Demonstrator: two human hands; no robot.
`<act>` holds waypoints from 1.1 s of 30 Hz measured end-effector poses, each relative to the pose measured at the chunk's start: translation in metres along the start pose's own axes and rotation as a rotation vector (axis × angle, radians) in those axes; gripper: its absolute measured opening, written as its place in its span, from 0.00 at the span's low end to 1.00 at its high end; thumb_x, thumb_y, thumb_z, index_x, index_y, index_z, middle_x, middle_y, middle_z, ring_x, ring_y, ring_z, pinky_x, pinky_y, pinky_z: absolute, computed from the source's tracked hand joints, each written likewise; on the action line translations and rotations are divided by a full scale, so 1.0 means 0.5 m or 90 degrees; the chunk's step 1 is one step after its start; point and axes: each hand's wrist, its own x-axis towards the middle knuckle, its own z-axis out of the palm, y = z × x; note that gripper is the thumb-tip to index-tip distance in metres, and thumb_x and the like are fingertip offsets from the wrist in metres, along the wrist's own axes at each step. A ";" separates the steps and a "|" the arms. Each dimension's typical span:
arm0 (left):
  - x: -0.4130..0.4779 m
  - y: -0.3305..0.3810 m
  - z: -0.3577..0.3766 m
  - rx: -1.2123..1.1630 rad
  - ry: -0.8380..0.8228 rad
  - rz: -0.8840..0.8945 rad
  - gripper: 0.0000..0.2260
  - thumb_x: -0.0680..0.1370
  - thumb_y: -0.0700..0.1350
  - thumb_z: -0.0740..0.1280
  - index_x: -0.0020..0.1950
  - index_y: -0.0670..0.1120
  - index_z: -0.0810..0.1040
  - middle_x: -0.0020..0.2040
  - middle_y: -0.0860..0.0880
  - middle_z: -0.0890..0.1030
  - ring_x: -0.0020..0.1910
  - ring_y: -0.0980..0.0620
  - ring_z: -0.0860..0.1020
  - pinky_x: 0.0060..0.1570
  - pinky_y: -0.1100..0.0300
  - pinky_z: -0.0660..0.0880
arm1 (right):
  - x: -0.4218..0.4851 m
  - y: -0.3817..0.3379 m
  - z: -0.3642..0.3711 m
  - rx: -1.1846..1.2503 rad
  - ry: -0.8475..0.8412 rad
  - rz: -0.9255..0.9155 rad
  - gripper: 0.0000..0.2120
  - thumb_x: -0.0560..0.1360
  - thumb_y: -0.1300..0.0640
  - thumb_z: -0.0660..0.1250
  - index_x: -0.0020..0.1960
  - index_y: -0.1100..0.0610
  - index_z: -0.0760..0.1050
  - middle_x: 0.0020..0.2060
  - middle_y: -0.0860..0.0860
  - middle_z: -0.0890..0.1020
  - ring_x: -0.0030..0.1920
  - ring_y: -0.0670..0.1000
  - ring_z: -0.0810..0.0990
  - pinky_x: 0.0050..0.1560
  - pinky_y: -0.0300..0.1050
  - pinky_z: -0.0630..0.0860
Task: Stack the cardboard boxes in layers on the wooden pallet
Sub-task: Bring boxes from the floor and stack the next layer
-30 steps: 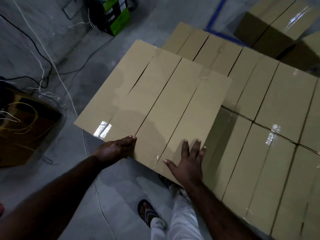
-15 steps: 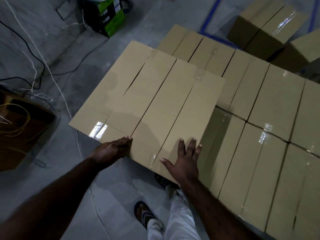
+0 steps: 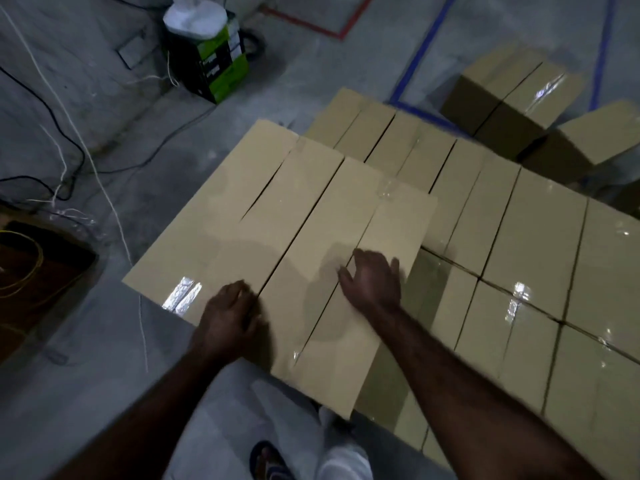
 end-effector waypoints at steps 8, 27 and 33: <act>0.030 0.089 0.121 0.060 0.006 -0.227 0.32 0.80 0.59 0.51 0.73 0.36 0.70 0.75 0.36 0.66 0.74 0.34 0.64 0.69 0.33 0.59 | 0.405 -0.046 -0.088 0.050 0.063 -0.069 0.28 0.78 0.45 0.65 0.71 0.60 0.67 0.68 0.60 0.72 0.70 0.62 0.68 0.69 0.55 0.66; 0.039 0.085 0.143 0.073 0.079 -0.233 0.31 0.85 0.56 0.44 0.71 0.35 0.71 0.73 0.34 0.69 0.72 0.35 0.64 0.69 0.39 0.56 | 0.545 -0.081 -0.005 -0.041 0.010 -0.088 0.32 0.81 0.43 0.59 0.76 0.63 0.61 0.72 0.63 0.67 0.72 0.63 0.64 0.72 0.57 0.61; 0.032 0.081 0.132 0.061 0.052 -0.216 0.30 0.85 0.56 0.44 0.73 0.36 0.69 0.74 0.36 0.68 0.74 0.38 0.61 0.70 0.42 0.55 | 0.484 -0.074 0.003 -0.058 -0.051 -0.083 0.36 0.82 0.37 0.47 0.82 0.58 0.46 0.81 0.59 0.44 0.80 0.60 0.43 0.78 0.60 0.43</act>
